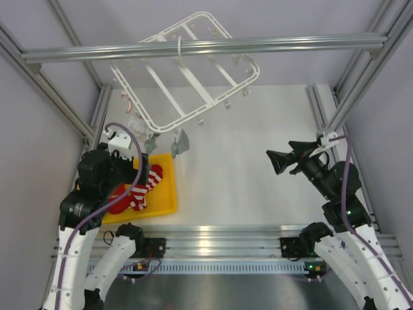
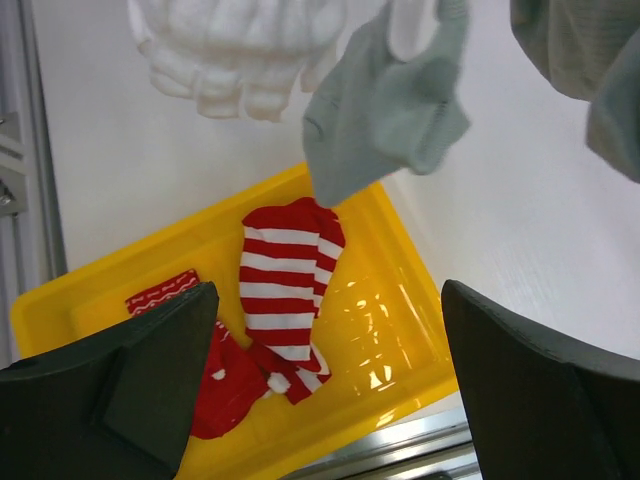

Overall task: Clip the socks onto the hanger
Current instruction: Reset both arms

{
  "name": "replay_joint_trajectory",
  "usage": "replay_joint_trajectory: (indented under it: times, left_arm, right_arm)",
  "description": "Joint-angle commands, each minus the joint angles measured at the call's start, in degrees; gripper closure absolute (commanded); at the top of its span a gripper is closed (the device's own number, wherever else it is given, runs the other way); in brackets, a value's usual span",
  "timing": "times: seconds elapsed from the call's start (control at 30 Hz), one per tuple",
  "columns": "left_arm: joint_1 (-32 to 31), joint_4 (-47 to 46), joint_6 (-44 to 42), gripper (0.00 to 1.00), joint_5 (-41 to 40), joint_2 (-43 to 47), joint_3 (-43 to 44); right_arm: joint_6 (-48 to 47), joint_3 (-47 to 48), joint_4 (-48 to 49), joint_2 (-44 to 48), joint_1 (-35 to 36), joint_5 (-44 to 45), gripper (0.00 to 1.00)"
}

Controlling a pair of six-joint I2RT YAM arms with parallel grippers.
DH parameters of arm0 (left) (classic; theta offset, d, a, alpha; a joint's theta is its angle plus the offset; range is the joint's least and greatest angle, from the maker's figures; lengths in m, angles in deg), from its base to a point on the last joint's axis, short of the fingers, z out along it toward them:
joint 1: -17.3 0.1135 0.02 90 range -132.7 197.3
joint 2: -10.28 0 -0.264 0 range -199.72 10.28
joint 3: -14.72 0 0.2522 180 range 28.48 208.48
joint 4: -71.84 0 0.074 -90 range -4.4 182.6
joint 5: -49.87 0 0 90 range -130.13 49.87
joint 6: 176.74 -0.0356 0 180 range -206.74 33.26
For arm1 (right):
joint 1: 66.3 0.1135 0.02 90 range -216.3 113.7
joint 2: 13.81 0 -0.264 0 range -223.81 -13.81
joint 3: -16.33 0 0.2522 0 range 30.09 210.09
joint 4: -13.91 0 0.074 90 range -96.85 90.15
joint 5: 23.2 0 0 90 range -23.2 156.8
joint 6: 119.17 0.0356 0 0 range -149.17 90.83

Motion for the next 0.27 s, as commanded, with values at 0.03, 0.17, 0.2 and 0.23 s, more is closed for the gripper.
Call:
replay_joint_trajectory:
  times: [0.03,0.17,0.2,0.23]
  left_arm:
    - [0.2,-0.7,-3.3,0.02,-7.5,1.0,0.9]
    - [0.2,-1.7,-2.6,0.02,-8.6,2.9,0.6]
    - [0.2,-1.8,-2.4,0.02,-9.2,3.3,0.7]
    - [0.2,-2.4,-2.1,0.02,-10.1,3.5,0.7]
  right_arm:
    - [-2.5,0.2,-2.4,1.3,-1.3,-5.2,0.00]
    - [-3.2,0.1,-3.0,2.5,-2.2,-5.2,0.00]
    - [-3.2,0.1,-2.8,2.7,-2.9,-5.2,0.00]
    - [-3.1,0.0,-2.6,2.7,-3.3,-5.2,0.00]
